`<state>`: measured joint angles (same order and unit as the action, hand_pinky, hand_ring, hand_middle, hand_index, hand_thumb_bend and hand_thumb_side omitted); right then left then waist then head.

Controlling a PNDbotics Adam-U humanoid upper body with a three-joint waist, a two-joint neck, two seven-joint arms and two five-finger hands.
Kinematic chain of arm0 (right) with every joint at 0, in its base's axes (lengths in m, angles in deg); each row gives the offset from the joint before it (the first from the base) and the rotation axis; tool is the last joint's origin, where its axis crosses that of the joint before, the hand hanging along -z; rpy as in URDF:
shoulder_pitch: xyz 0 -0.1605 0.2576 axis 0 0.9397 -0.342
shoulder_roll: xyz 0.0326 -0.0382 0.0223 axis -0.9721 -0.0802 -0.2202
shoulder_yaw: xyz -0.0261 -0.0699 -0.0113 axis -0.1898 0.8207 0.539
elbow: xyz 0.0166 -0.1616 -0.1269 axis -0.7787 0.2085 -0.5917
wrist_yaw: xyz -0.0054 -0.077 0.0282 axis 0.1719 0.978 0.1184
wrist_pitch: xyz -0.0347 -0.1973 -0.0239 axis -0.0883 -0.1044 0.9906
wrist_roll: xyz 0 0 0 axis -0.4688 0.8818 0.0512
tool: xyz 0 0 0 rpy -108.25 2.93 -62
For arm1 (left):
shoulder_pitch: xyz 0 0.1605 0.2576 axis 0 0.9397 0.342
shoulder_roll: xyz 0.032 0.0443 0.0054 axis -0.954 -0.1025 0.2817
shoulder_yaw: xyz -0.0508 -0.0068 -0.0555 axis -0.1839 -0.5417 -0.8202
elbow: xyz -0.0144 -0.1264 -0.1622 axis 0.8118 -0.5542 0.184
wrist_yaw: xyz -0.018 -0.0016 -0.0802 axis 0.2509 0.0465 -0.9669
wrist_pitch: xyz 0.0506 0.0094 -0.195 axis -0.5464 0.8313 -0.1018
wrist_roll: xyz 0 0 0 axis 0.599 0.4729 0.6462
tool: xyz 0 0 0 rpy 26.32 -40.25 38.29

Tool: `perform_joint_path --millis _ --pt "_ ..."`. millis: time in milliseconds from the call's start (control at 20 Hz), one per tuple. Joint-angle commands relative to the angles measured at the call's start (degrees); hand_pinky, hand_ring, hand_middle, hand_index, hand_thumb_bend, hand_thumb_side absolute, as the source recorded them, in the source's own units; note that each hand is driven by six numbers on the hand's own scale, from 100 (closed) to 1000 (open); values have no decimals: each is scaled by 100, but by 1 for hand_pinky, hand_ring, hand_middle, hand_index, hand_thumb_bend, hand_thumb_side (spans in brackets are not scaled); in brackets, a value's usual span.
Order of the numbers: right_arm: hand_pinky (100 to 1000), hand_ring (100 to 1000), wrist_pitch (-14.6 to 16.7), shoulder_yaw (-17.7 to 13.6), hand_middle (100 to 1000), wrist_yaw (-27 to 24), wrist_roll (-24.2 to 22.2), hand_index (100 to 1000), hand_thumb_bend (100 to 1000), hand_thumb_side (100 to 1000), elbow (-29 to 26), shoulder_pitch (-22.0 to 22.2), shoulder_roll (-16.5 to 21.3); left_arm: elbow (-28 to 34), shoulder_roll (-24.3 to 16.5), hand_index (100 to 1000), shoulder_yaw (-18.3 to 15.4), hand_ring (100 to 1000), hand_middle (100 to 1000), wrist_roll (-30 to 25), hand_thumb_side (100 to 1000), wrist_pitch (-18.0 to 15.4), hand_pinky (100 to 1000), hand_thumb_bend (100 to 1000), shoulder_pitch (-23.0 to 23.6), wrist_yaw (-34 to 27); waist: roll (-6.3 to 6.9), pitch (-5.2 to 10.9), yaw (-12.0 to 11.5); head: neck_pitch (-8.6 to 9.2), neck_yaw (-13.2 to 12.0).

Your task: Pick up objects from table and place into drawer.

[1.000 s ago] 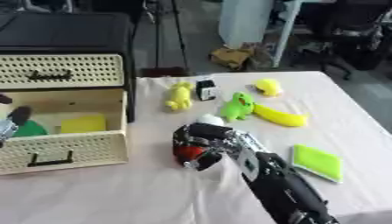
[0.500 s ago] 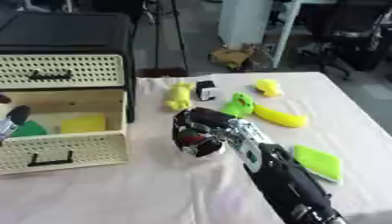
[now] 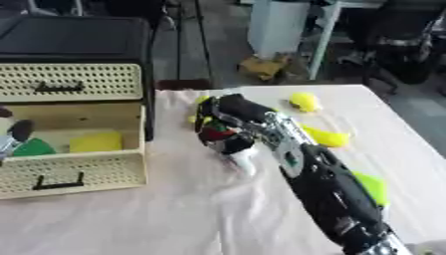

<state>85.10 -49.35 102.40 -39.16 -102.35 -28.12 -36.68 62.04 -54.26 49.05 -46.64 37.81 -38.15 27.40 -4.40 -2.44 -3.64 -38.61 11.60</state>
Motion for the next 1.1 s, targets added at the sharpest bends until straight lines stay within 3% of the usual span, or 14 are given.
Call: perform_joint_path --millis 50,250,450,850,1000,1100 --pt "100 307 -83 -116 591 -64 46 627 100 100 -178 -330 182 159 -17 723 -79 100 100 61 1000 10 100 541 -87 -7 25 101 -40 30 -1" --pt "100 307 -86 -99 596 -52 26 631 100 100 -124 -651 35 287 53 721 -69 100 100 127 1000 6 100 557 -203 -105 69 145 -231 69 104" --pt "100 310 -105 -130 599 -49 44 634 100 100 1 -929 -183 441 182 721 -7 100 100 92 1000 -45 100 570 -423 -234 115 109 -574 192 289" --pt "100 324 -128 -184 611 44 158 640 100 100 186 -1252 -753 631 385 721 92 100 100 -23 1000 -125 100 581 -805 -399 133 -101 -1160 424 559" --pt "100 389 -112 -175 675 157 257 691 100 100 325 -1266 -977 667 448 721 128 100 100 -63 1000 -153 100 584 -906 -433 127 -176 -1327 488 668" --pt "267 526 -62 -143 746 311 275 751 100 100 453 -1260 -1109 683 469 721 138 100 100 -79 1000 -164 100 585 -947 -447 118 -212 -1405 521 722"
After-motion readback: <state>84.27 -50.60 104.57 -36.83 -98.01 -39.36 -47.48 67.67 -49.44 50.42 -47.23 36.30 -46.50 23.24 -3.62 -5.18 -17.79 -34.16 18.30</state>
